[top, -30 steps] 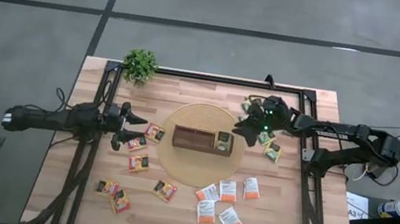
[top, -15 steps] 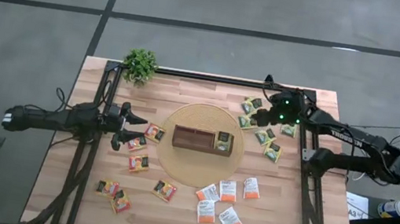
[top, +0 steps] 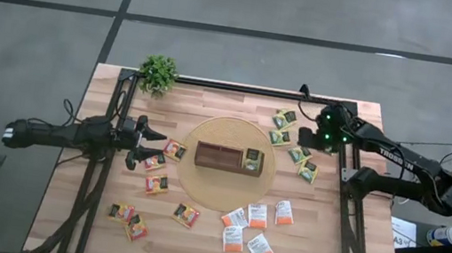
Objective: Pick & Place Tea
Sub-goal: Put the yellow tea bag into the right section of the wooden organizer
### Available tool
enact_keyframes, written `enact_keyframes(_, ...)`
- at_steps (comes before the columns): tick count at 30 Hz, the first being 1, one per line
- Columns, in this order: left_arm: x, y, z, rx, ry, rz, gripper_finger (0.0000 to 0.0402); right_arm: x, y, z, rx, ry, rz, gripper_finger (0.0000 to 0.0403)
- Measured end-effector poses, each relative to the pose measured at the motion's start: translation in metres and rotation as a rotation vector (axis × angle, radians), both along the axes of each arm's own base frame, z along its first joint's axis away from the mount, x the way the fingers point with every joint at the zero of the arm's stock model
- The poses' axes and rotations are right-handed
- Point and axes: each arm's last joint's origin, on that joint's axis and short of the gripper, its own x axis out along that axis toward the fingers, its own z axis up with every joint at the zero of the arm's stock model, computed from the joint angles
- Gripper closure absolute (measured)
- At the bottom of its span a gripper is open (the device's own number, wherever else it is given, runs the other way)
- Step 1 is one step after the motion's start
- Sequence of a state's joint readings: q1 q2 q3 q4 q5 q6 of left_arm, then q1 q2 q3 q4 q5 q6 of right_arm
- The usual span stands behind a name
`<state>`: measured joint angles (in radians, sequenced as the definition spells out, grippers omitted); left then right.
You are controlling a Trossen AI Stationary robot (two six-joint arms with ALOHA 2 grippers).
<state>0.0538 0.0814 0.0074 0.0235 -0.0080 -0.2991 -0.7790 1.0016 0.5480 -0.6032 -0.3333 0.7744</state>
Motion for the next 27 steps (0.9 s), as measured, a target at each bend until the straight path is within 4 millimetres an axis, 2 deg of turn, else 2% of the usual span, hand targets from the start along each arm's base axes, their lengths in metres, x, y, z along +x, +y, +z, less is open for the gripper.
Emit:
enact_keyframes(8, 0.000, 0.000, 0.000, 0.000, 0.000, 0.000, 0.0145, -0.007, 0.003, -0.004, 0.019, 0.075, 0.023, 0.0250)
enact_keyframes(15, 0.000, 0.000, 0.000, 0.000, 0.000, 0.000, 0.0145, -0.016, 0.008, -0.013, 0.122, 0.234, -0.063, 0.0260)
enact_keyframes(27, 0.000, 0.000, 0.000, 0.000, 0.000, 0.000, 0.0145, -0.011, -0.001, -0.032, 0.133, 0.390, -0.061, 0.0268)
